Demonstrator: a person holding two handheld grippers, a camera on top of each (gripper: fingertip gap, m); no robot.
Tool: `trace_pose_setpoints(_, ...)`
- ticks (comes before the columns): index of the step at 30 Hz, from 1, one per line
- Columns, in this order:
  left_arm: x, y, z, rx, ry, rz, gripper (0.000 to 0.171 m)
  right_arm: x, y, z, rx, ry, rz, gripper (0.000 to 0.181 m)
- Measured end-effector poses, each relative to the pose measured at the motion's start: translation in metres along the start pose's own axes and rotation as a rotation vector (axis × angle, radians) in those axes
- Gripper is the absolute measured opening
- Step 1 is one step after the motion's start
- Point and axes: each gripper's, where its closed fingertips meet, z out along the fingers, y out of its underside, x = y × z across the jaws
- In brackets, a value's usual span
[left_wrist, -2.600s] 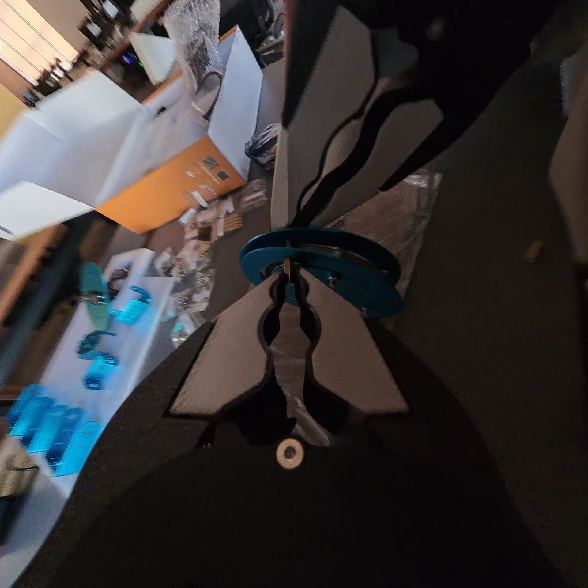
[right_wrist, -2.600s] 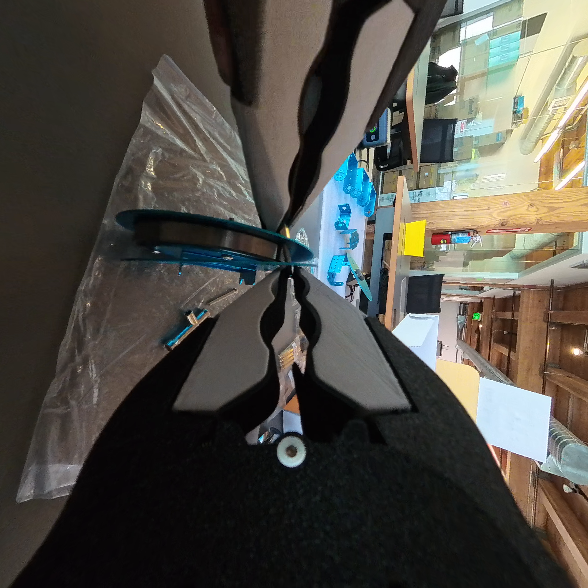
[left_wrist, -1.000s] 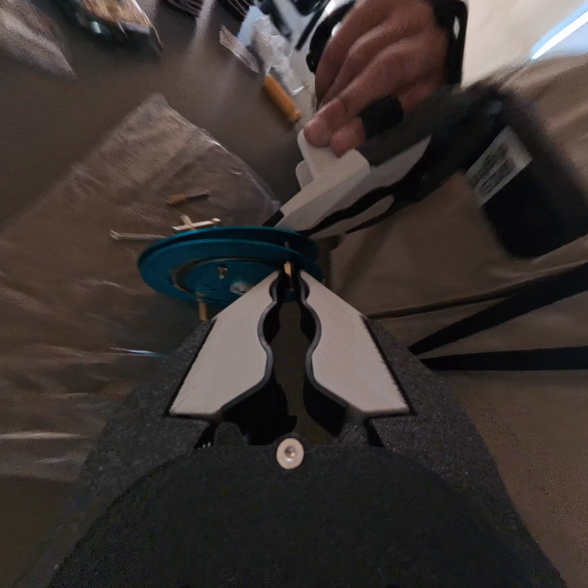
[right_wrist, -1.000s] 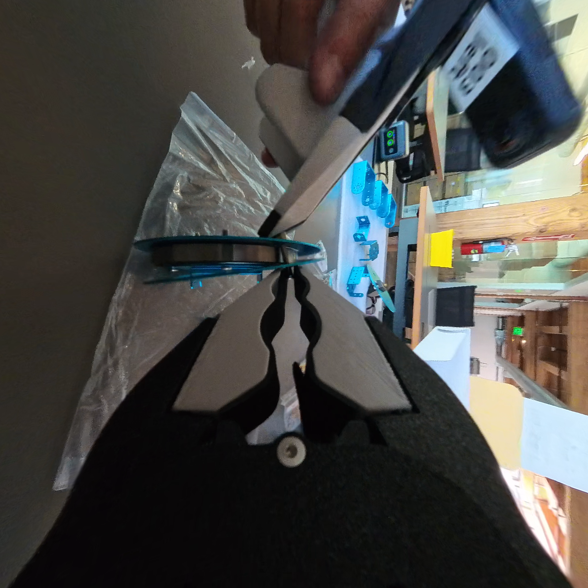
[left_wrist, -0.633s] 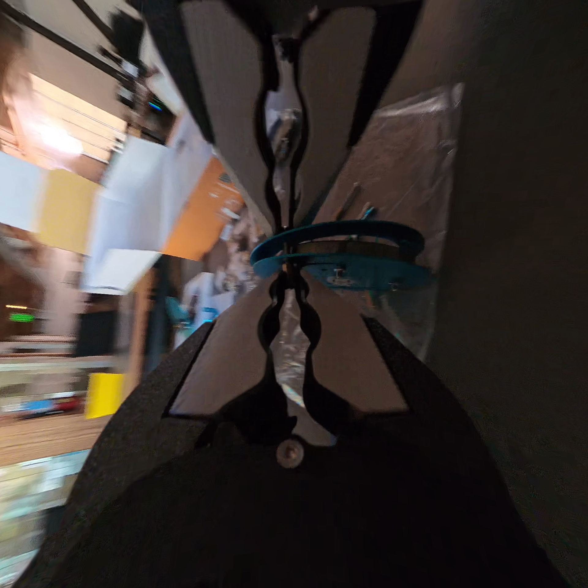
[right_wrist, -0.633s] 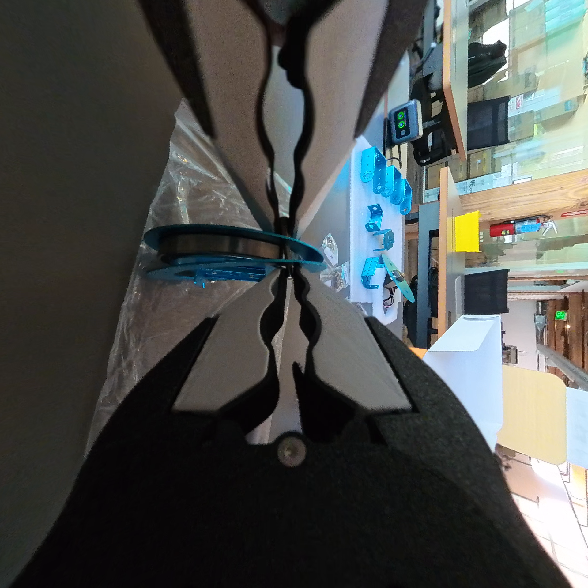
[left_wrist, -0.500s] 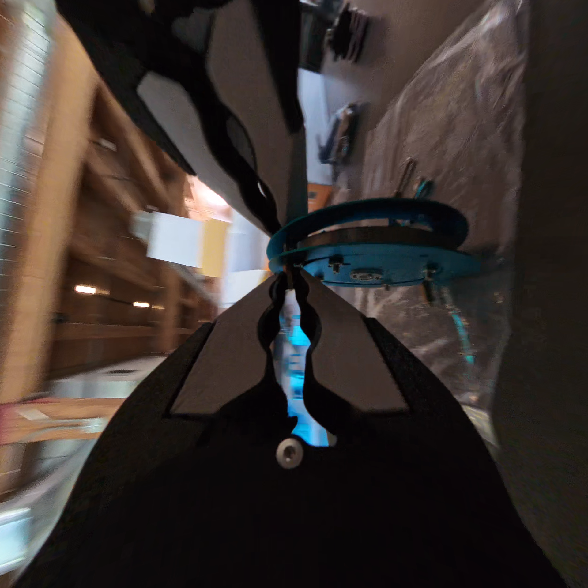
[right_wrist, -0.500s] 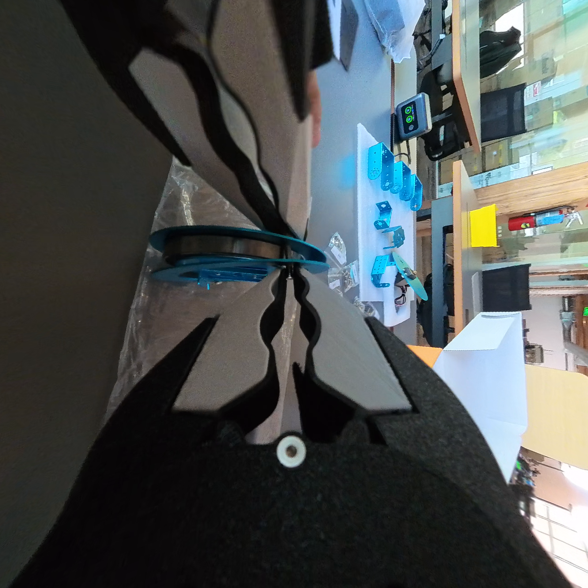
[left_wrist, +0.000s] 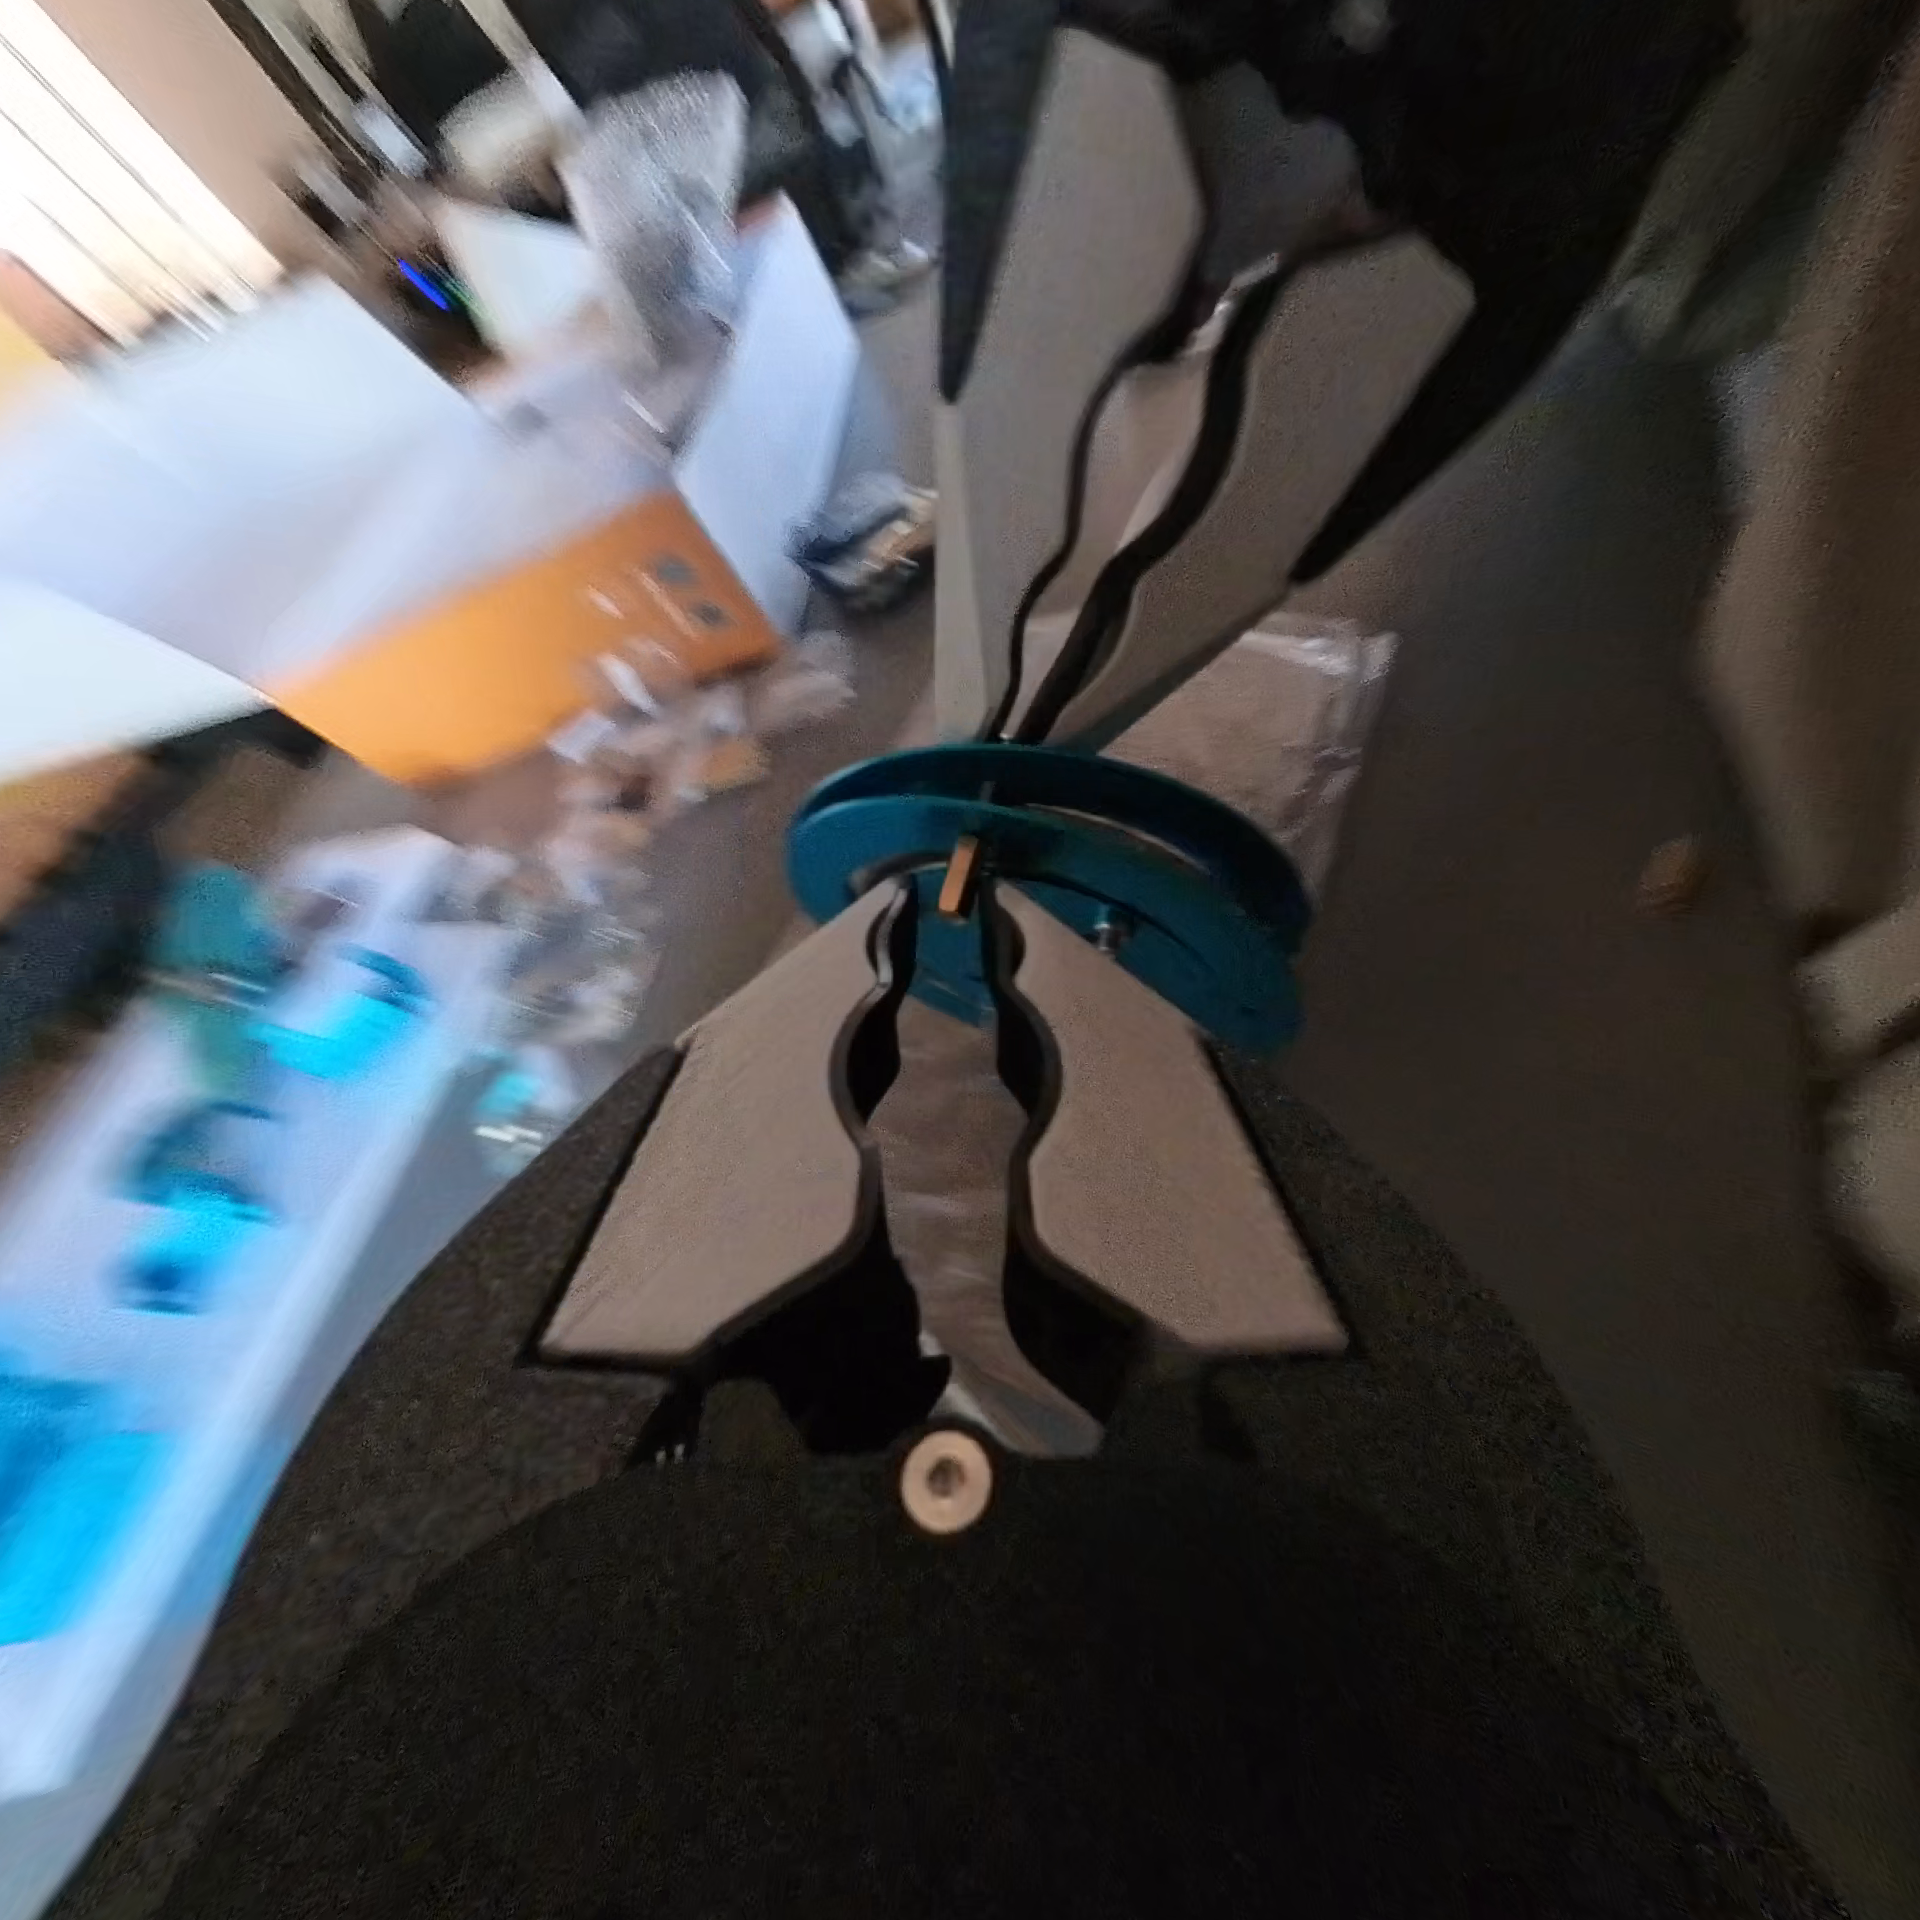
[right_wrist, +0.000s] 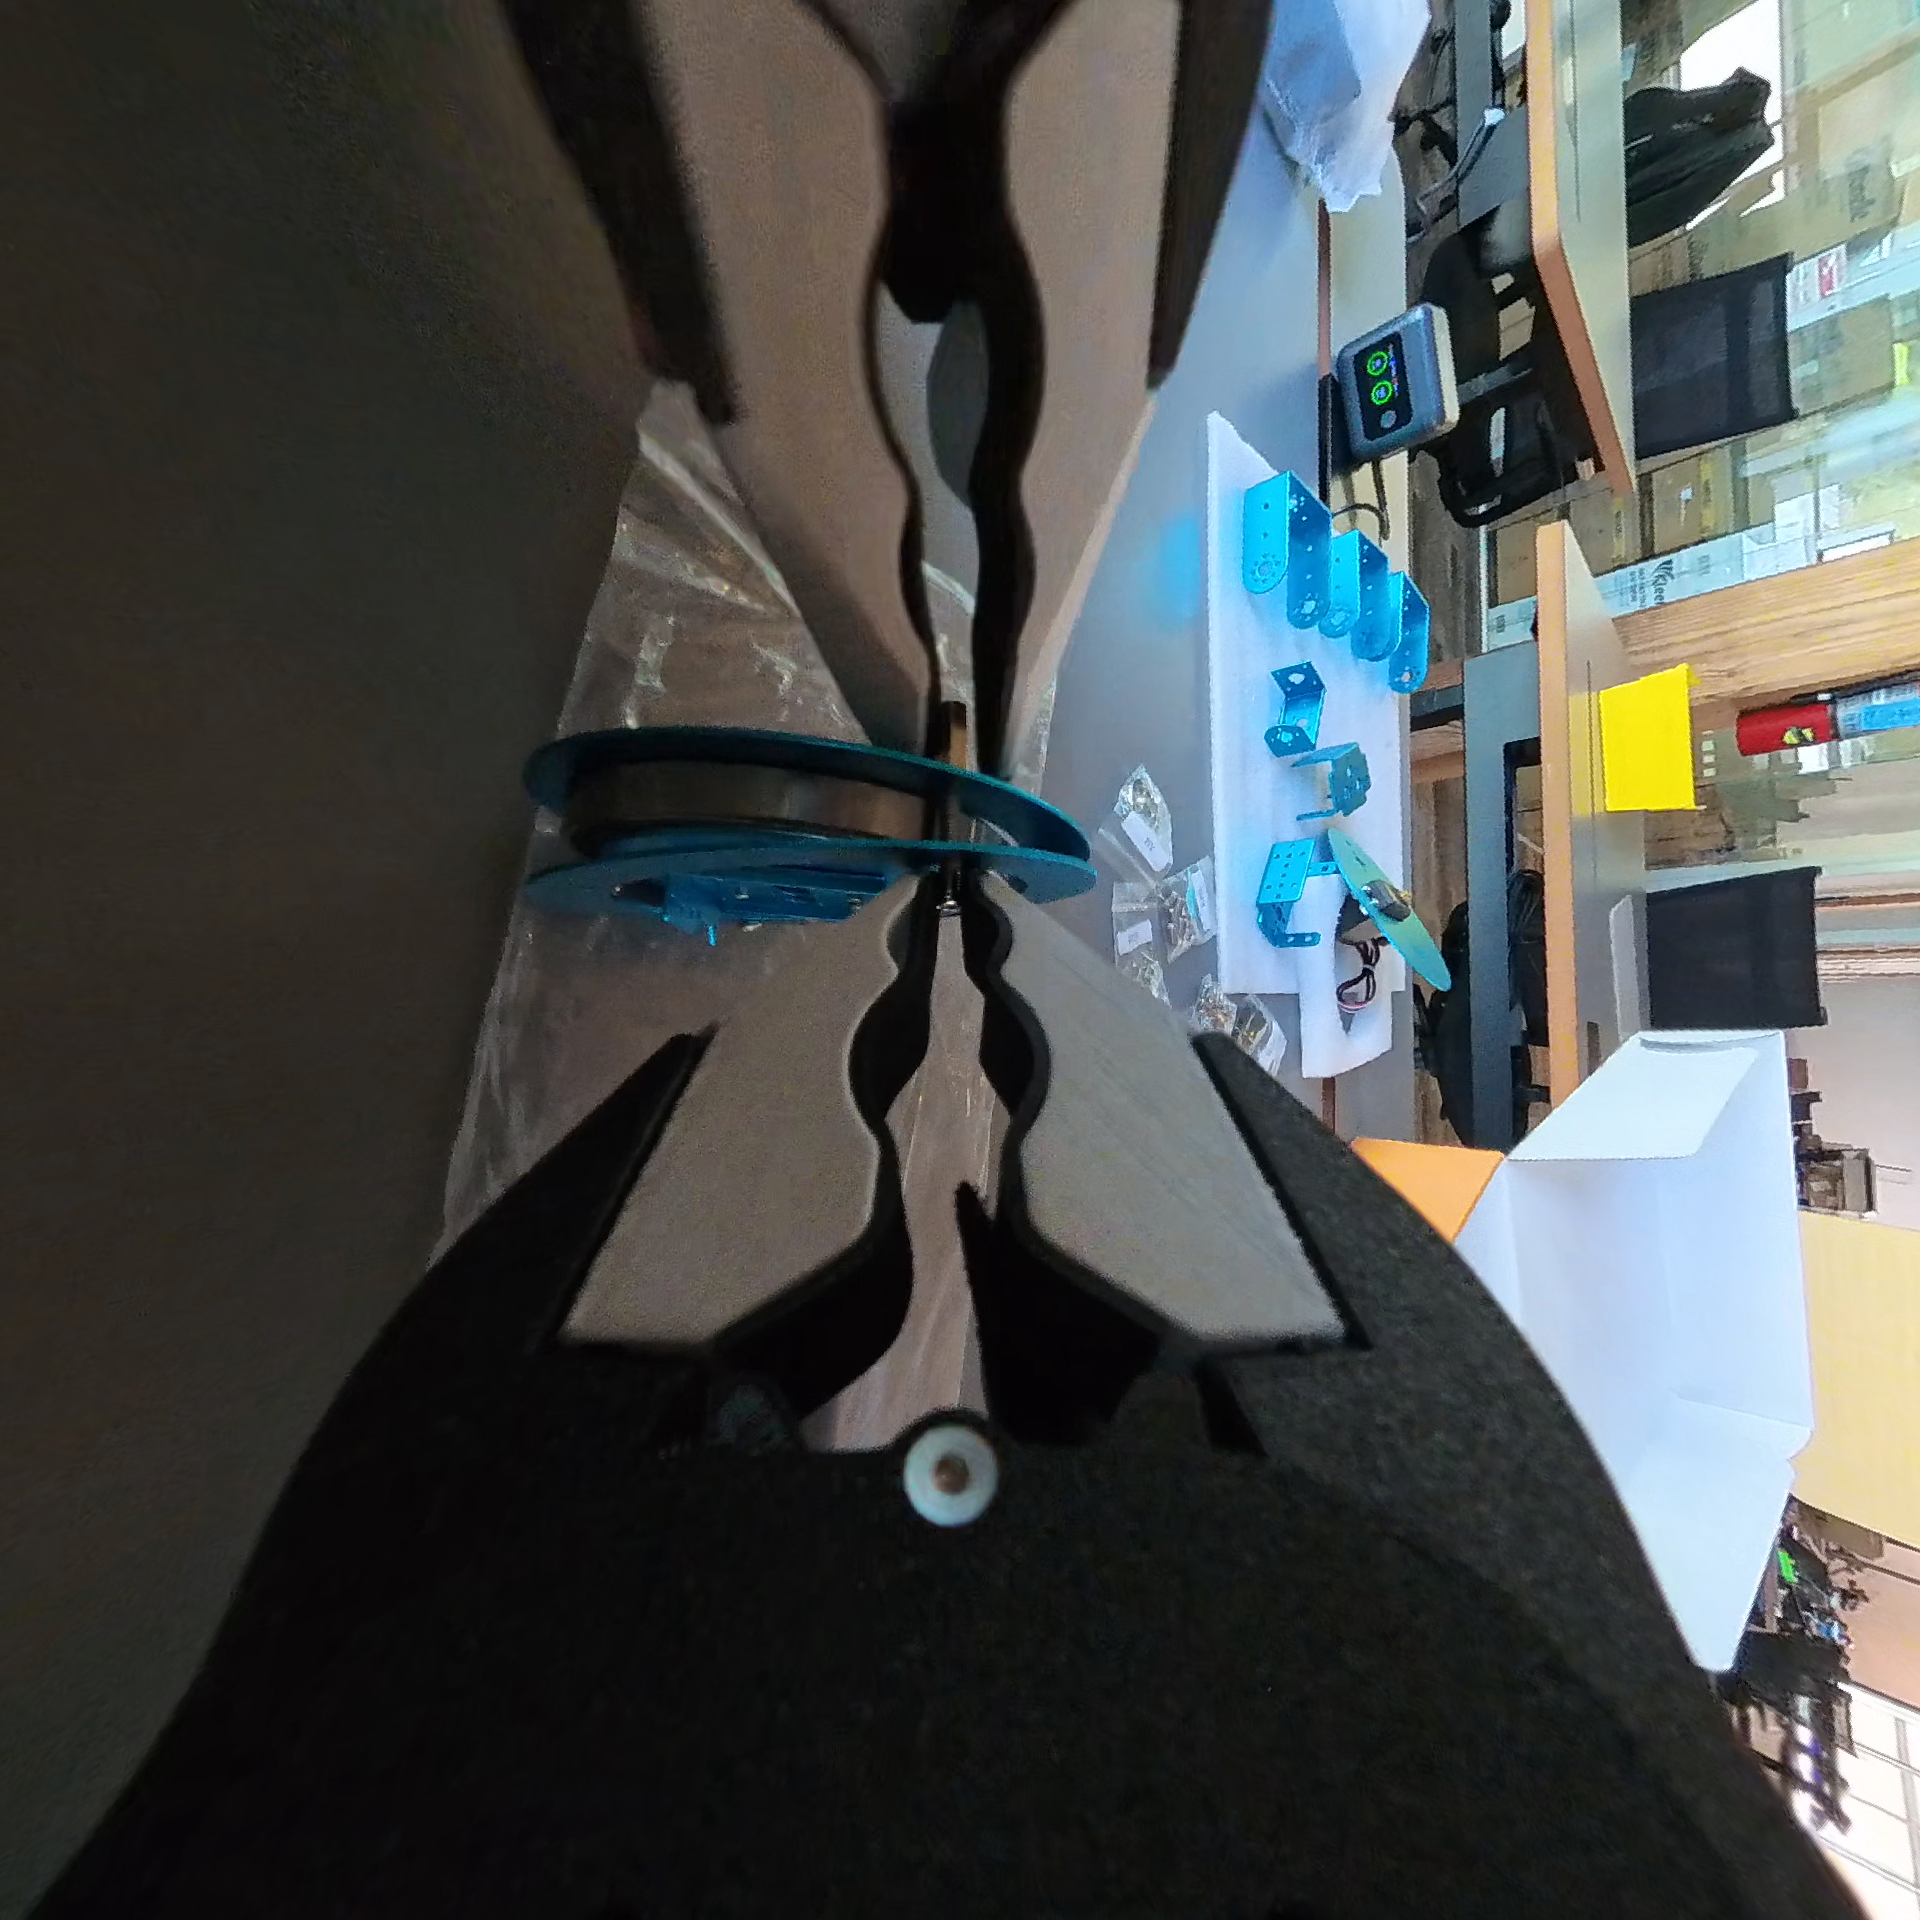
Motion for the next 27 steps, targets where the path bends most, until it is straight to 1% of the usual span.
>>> trace_pose_setpoints(3,0.012,0.002,-0.006,-0.104,0.312,-0.381,0.015,0.002,0.002,0.001,-0.010,0.002,-0.004,0.003)
trace_pose_setpoints(5,0.014,-0.003,-0.009,-0.157,0.491,-0.565,0.019,0.002,0.003,0.001,-0.015,0.000,-0.013,0.003)
trace_pose_setpoints(7,0.011,-0.010,-0.009,-0.201,0.636,-0.699,0.020,0.001,0.001,0.001,-0.019,0.003,-0.031,0.003)
trace_pose_setpoints(9,0.012,-0.008,-0.007,-0.267,0.742,-0.710,0.020,0.002,0.003,0.002,-0.040,0.015,-0.050,0.003)
trace_pose_setpoints(11,0.017,-0.009,-0.013,-0.353,0.910,-0.743,0.019,-0.001,0.001,0.003,-0.025,-0.005,-0.044,0.003)
trace_pose_setpoints(13,0.016,-0.013,-0.019,-0.398,1.041,-0.773,0.019,-0.003,-0.002,0.003,-0.023,-0.006,-0.061,0.003)
trace_pose_setpoints(14,0.015,-0.012,-0.020,-0.420,1.083,-0.781,0.018,-0.003,-0.002,0.004,-0.027,0.001,-0.072,0.003)
trace_pose_setpoints(17,0.014,-0.008,-0.018,-0.466,1.138,-0.792,0.006,-0.003,-0.003,0.005,-0.024,-0.001,-0.073,0.003)
trace_pose_setpoints(19,0.015,-0.009,-0.018,-0.478,1.166,-0.812,0.006,-0.003,-0.003,0.004,-0.022,0.002,-0.077,0.003)
trace_pose_setpoints(20,0.017,-0.009,-0.018,-0.473,1.164,-0.787,0.006,-0.003,-0.002,0.004,-0.022,0.001,-0.071,0.003)
trace_pose_setpoints(22,0.018,-0.009,-0.017,-0.454,1.127,-0.696,0.005,-0.003,-0.003,0.003,-0.015,-0.011,-0.055,0.003)
trace_pose_setpoints(24,0.017,-0.008,-0.014,-0.431,1.041,-0.578,0.005,0.000,-0.002,0.002,-0.019,-0.004,-0.044,0.003)
trace_pose_setpoints(27,0.018,-0.007,-0.014,-0.433,0.903,-0.380,0.005,-0.001,-0.003,0.000,-0.006,-0.025,-0.015,0.002)
